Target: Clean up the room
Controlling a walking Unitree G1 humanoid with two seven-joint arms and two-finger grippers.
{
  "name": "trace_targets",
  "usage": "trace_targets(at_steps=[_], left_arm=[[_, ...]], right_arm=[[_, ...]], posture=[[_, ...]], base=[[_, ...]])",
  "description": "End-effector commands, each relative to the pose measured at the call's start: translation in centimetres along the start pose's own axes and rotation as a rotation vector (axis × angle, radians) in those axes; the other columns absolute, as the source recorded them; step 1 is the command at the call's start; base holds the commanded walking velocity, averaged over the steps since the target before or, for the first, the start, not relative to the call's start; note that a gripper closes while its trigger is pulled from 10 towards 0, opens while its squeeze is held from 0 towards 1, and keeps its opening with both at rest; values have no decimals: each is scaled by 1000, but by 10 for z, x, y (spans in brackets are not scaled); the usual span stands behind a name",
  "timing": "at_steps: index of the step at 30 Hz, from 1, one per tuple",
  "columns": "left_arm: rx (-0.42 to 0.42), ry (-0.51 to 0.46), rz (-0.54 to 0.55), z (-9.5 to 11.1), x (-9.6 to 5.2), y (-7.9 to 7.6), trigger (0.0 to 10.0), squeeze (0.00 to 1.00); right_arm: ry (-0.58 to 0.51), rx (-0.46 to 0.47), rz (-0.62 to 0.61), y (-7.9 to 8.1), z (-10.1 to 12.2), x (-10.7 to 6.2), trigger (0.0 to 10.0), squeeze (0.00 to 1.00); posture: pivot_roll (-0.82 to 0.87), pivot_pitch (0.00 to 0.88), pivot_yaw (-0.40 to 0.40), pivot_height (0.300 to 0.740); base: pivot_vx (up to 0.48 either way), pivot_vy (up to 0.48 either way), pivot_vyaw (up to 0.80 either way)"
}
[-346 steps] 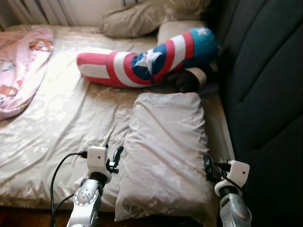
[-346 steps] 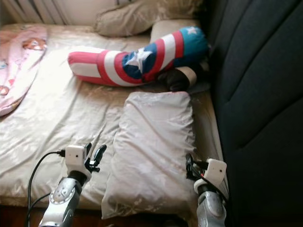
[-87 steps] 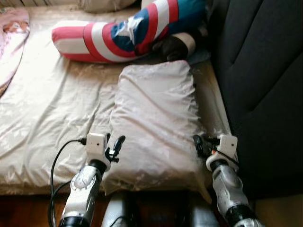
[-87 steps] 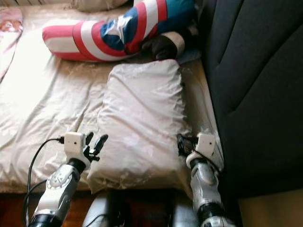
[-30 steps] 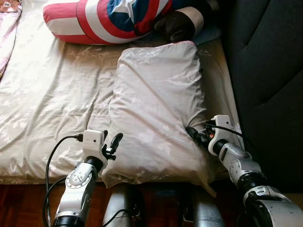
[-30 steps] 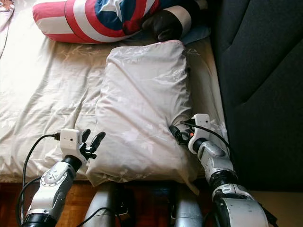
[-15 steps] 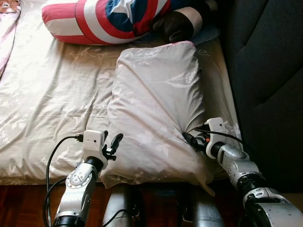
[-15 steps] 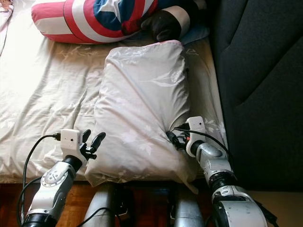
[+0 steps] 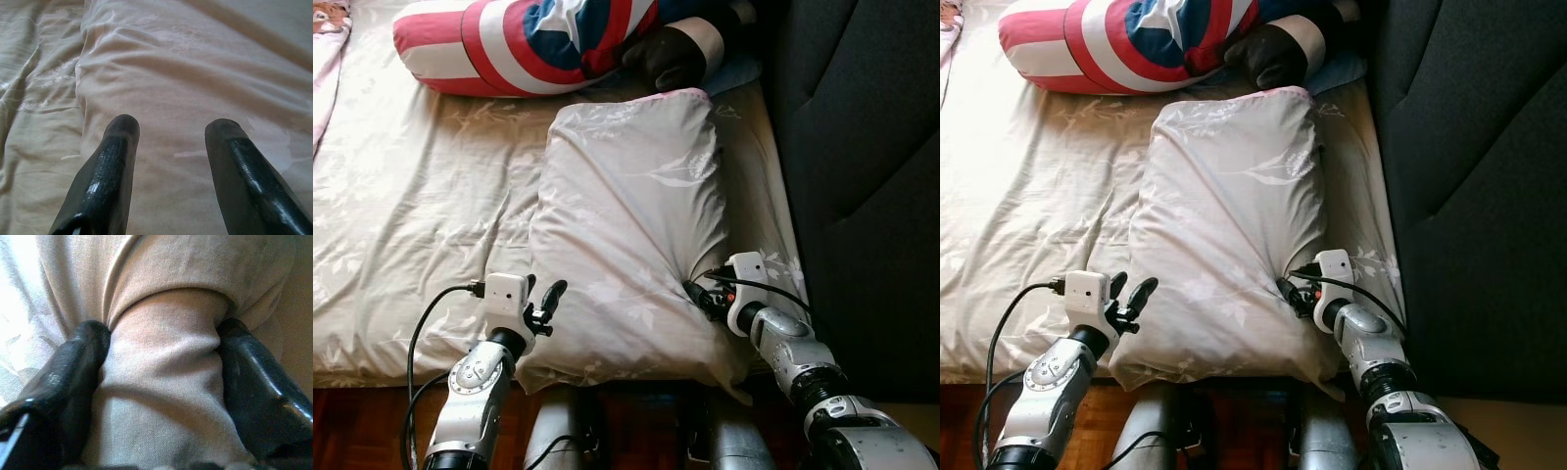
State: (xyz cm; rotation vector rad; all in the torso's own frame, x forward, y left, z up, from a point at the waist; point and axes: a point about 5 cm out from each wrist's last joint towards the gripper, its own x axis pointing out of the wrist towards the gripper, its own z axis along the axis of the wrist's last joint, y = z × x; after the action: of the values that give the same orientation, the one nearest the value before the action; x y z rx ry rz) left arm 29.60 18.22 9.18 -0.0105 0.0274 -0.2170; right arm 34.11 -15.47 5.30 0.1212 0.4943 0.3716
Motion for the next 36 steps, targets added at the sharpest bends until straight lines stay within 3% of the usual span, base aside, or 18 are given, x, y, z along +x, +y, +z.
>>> trace_targets(at_steps=[1, 7, 17, 18, 19, 21, 22, 27, 36], left_arm=[[-4, 29, 19, -10, -7, 3, 10000, 0], [-35, 26, 39, -10, -3, 4, 10000, 0], [-59, 7, 105, -2, 12, 17, 10000, 0], [-115, 21, 122, -4, 17, 21, 10000, 0], [-149, 34, 141, -5, 20, 25, 10000, 165], [-181, 45, 160, -6, 23, 28, 10000, 165], [-186, 59, 164, -6, 25, 30, 10000, 1000], [-139, 98, 123, -6, 34, 31, 10000, 1000], [-87, 98, 156, -1, 38, 46, 10000, 1000]], right_arm=[[226, 40, 24, 7, -60, -7, 0, 0], [224, 44, 13, 3, -61, -9, 0, 0], [199, 47, 26, 3, -60, -11, 0, 0], [192, 52, 29, 3, -59, -11, 0, 0], [183, 60, 28, 3, -58, -11, 0, 0], [173, 69, 28, 1, -56, -12, 0, 0], [168, 72, 30, 1, -55, -12, 0, 0], [162, 68, 43, 1, -55, -15, 0, 0], [157, 68, 52, 0, -56, -19, 0, 0]], posture=[[4, 338, 56, 651], [-6, 338, 47, 651], [-26, 362, 6, 651], [-36, 370, -9, 651], [-41, 374, -16, 651], [-49, 381, -26, 651], [-57, 387, -36, 651], [-77, 404, -65, 651], [-94, 432, -109, 651]], base=[[0, 0, 0], [0, 0, 0], [0, 0, 0], [0, 0, 0], [0, 0, 0], [0, 0, 0], [0, 0, 0], [0, 0, 0], [0, 0, 0]])
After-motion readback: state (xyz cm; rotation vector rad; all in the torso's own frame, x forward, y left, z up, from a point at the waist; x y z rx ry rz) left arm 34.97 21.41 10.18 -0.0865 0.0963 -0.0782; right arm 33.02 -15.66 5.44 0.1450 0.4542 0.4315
